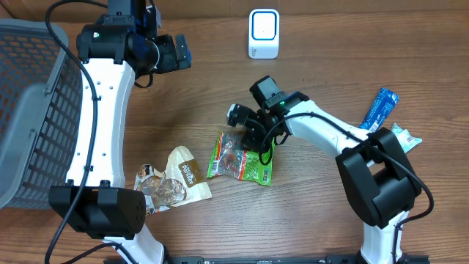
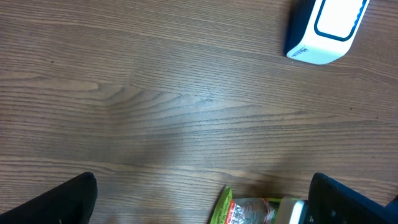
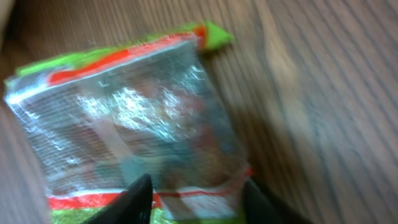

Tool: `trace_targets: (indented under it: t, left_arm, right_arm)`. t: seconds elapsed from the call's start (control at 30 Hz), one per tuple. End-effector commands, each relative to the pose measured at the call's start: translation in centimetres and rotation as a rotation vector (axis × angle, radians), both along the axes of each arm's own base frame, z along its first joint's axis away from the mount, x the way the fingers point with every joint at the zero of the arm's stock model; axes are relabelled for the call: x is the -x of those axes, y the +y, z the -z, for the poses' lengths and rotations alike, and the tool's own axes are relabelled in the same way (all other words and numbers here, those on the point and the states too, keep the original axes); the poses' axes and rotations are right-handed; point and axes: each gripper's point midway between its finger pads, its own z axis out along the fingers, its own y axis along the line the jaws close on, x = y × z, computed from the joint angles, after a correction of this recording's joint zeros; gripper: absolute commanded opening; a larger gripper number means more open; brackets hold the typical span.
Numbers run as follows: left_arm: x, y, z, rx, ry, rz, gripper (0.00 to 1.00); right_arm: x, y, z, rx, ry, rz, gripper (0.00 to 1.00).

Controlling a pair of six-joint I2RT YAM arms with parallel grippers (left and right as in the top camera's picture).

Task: Scan the item barcode
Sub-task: 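Drag the Haribo bag right and lift it with the right gripper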

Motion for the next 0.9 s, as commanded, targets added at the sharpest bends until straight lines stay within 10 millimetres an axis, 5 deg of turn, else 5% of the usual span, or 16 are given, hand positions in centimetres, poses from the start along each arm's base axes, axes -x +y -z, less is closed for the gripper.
trace_targets:
  t: [0.0,0.17,0.4,0.47,0.5,0.63,0.77,0.87]
  left_arm:
    - [-0.2,-0.1,-0.4,0.0,-0.011,-0.007,1.0]
    - [-0.2,-0.1,-0.4,0.0,-0.011,-0.007,1.0]
    - [-0.2,-0.1,-0.4,0.0,-0.011,-0.007,1.0]
    - [-0.2,-0.1,-0.4,0.0,-0.011,-0.007,1.0]
    - [-0.2,-0.1,-0.4,0.0,-0.011,-0.007,1.0]
    - [-0.2,-0.1,-0.4,0.0,-0.011,-0.007,1.0]
    - [-0.2,-0.1,-0.4,0.0,-0.011,-0.007,1.0]
    - [-0.2,-0.1,-0.4,0.0,-0.011,-0.007,1.0]
  right_arm:
    - [-1.5,-2.0,1.7,0.076,0.046,0.171,0.31]
    - [-0.4,-3.9,3.9,0.168,0.173,0.317,0.3]
    - [2.1,-5.5,4.3,0.266,0.325,0.469,0.38]
    - [2.1,-7.2,4.6,0.352,0.337,0.617,0.39]
    - [1.9,-10.5,4.9,0.501,0.314,0.872,0.41]
    - [2.7,-16.0,4.3,0.714,0.265,1.229,0.47]
    - [3.8,-17.8,3.9,0.772,0.336,1.26,0.51]
    - [3.8,-15.8,3.3,0.643,0.462,1.069,0.63]
